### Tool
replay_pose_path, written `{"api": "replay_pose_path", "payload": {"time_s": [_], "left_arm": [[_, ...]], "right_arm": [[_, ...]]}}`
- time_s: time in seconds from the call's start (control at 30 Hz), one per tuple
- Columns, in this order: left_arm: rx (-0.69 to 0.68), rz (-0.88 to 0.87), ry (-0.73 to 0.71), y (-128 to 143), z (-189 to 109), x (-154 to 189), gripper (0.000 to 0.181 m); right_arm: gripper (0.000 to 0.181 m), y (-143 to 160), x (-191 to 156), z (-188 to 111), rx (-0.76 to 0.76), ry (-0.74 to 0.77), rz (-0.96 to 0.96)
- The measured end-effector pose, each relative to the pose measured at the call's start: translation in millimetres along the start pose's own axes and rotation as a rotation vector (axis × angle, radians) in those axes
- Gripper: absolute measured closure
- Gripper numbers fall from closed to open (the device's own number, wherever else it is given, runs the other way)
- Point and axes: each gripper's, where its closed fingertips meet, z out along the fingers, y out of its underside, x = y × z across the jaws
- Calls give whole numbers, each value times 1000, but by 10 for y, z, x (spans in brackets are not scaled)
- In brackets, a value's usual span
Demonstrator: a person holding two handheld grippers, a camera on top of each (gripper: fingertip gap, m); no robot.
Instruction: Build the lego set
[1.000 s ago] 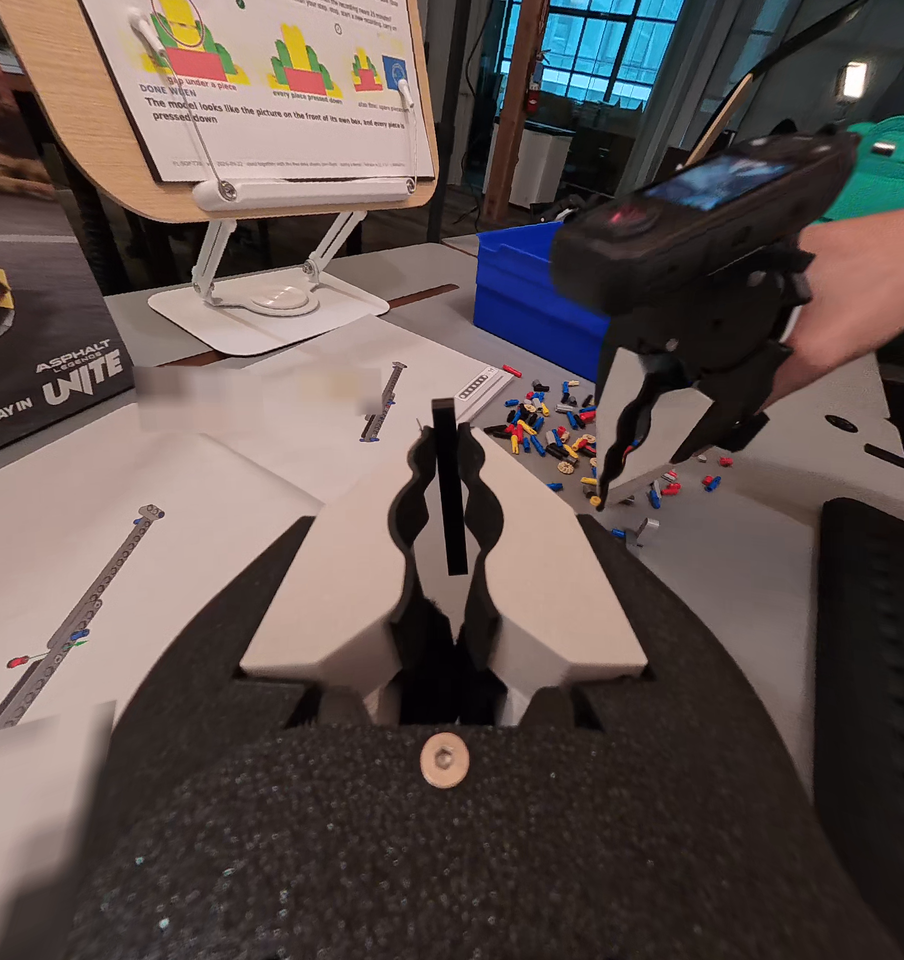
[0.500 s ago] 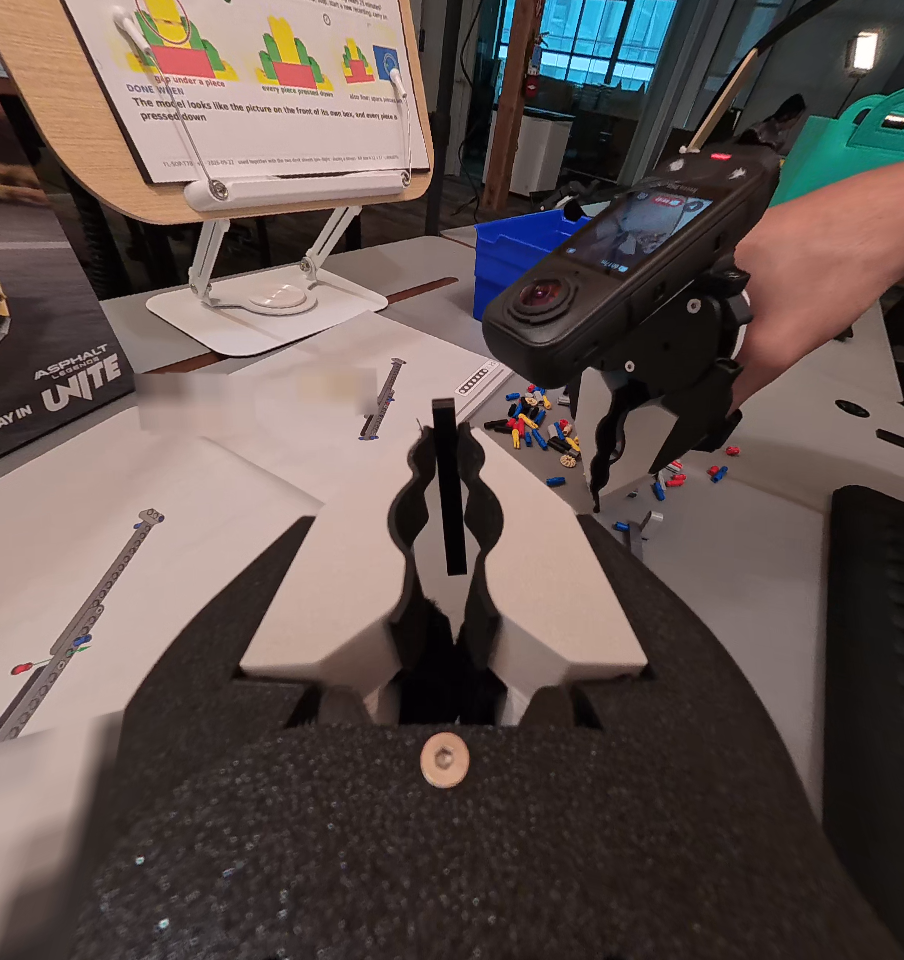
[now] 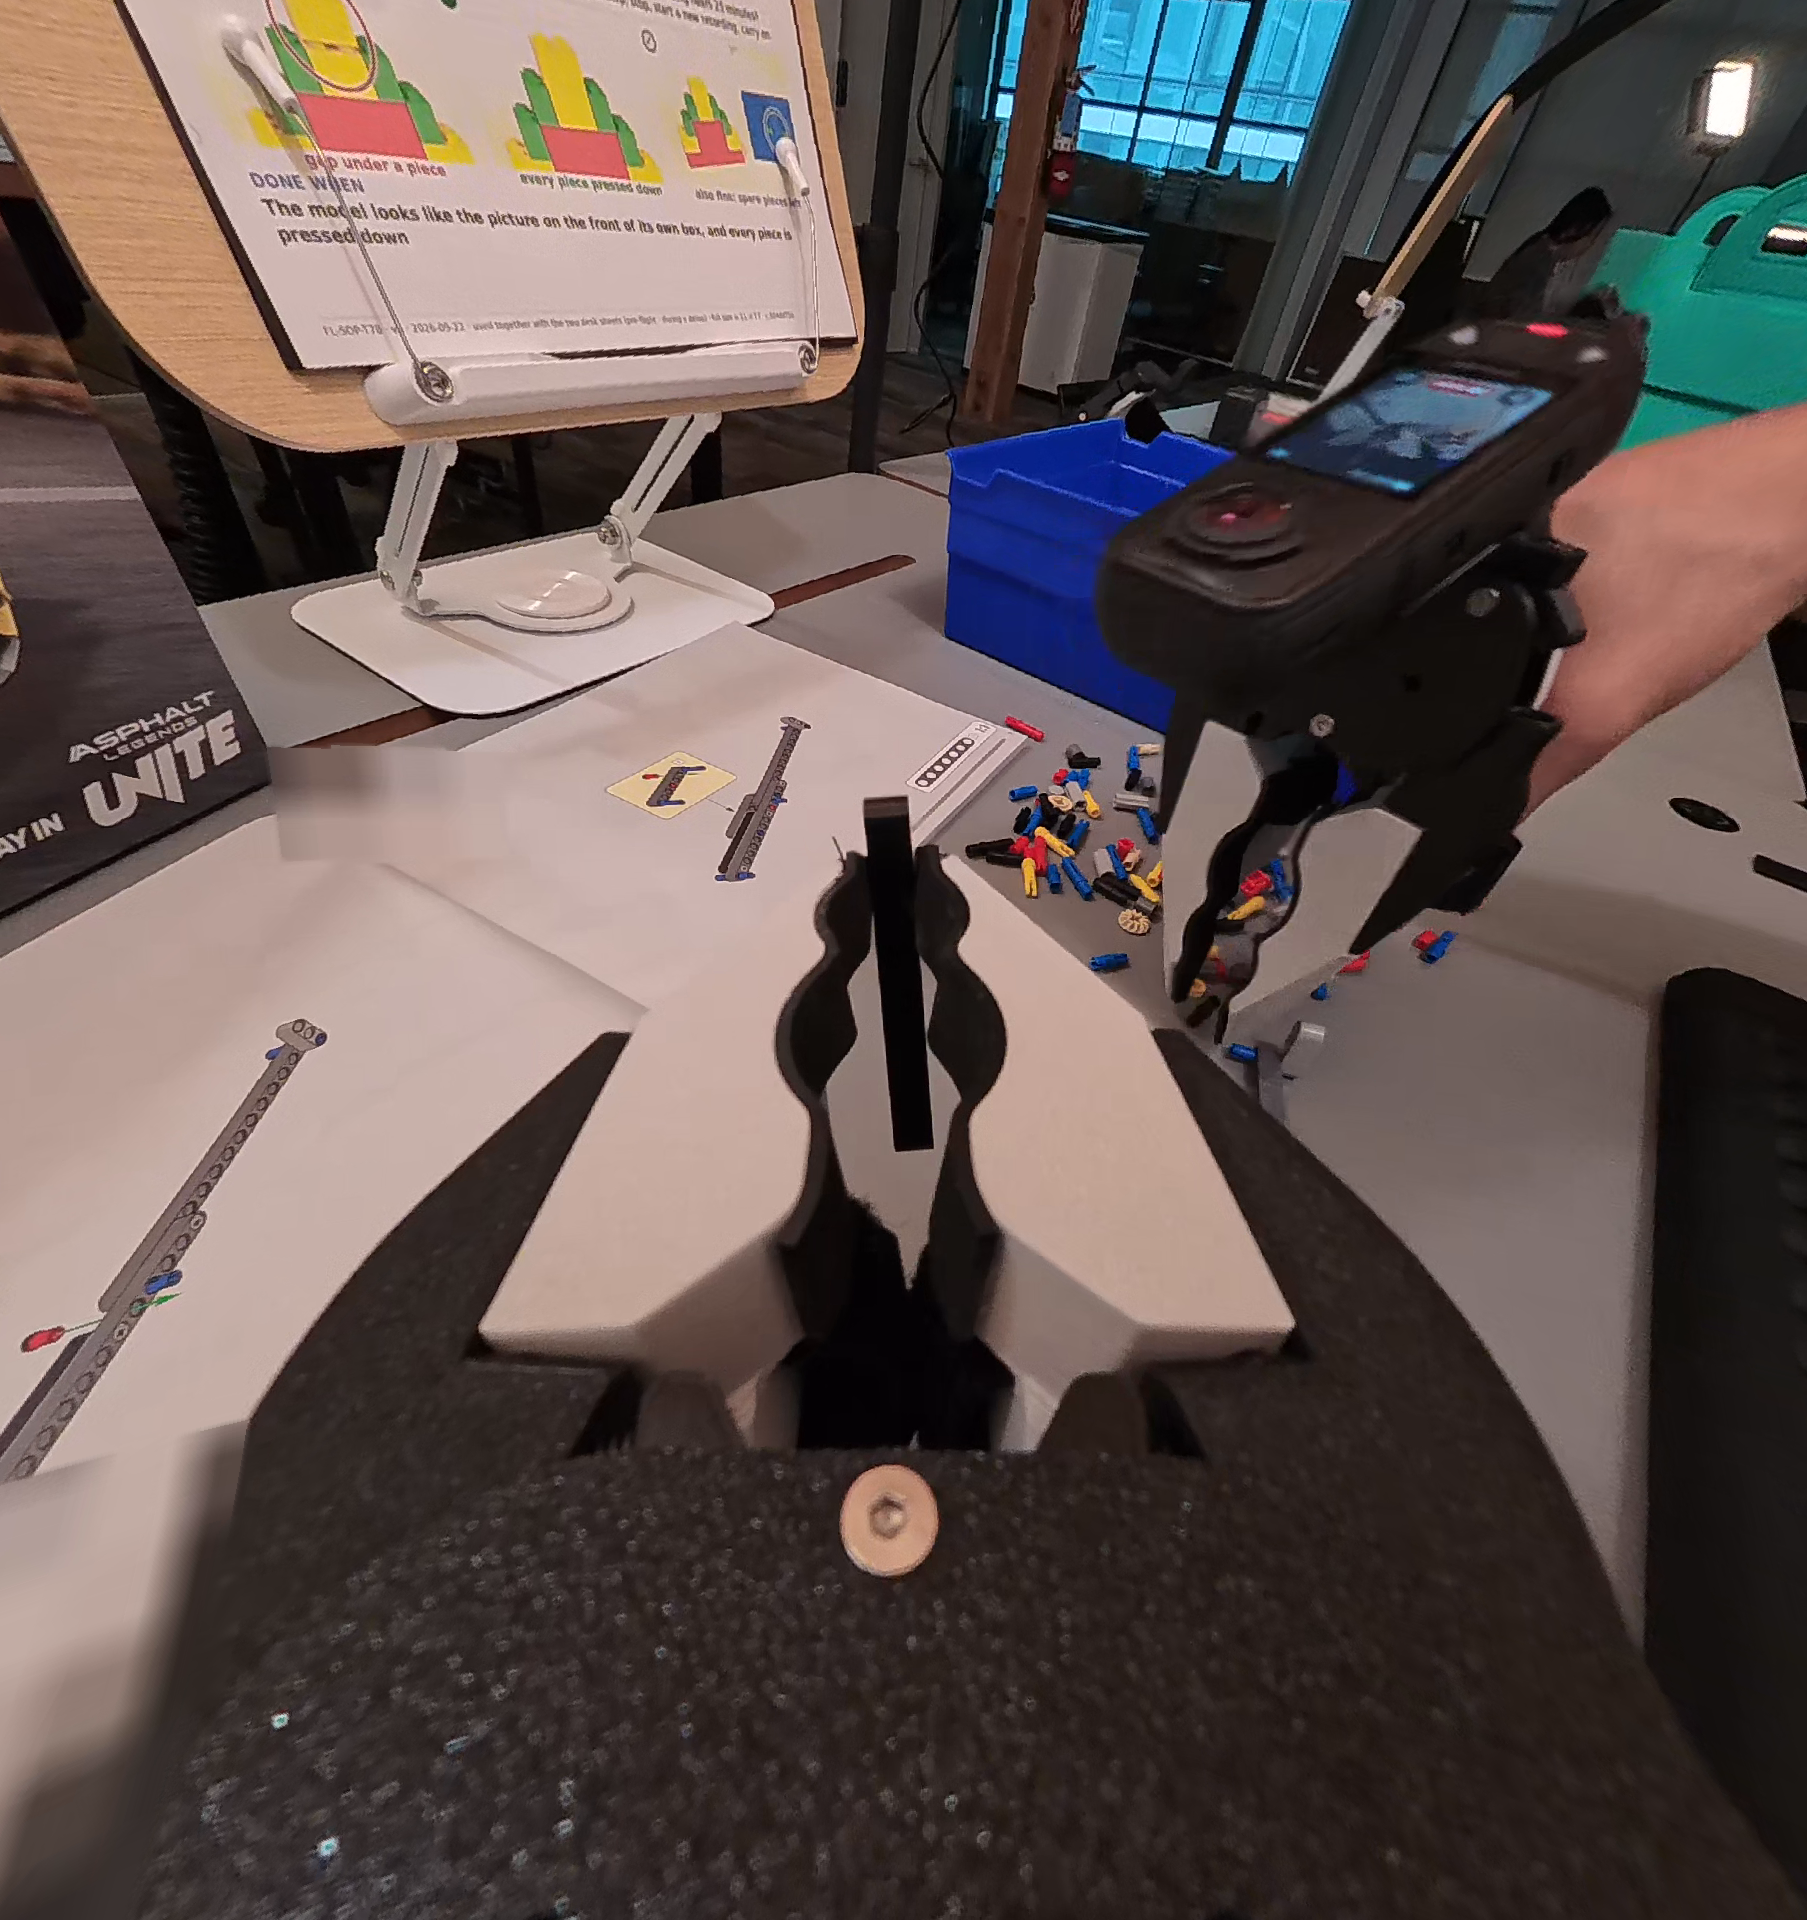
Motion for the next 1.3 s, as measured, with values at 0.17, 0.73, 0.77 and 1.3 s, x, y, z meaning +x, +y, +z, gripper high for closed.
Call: {"api": "replay_pose_path", "payload": {"time_s": [0.17,0.73,0.77,1.3], "left_arm": [[5,-12,8,-11,0,3,175],[7,-16,10,-17,-11,0,175],[6,-16,13,-14,-8,8,175],[-10,-1,32,33,28,95,175]], "right_arm": [[162,8,-12,12,113,58,-47],[163,281,-72,-177,321,37,137],[163,313,-80,-142,335,51,149],[169,364,-39,22,586,286,354]]}}
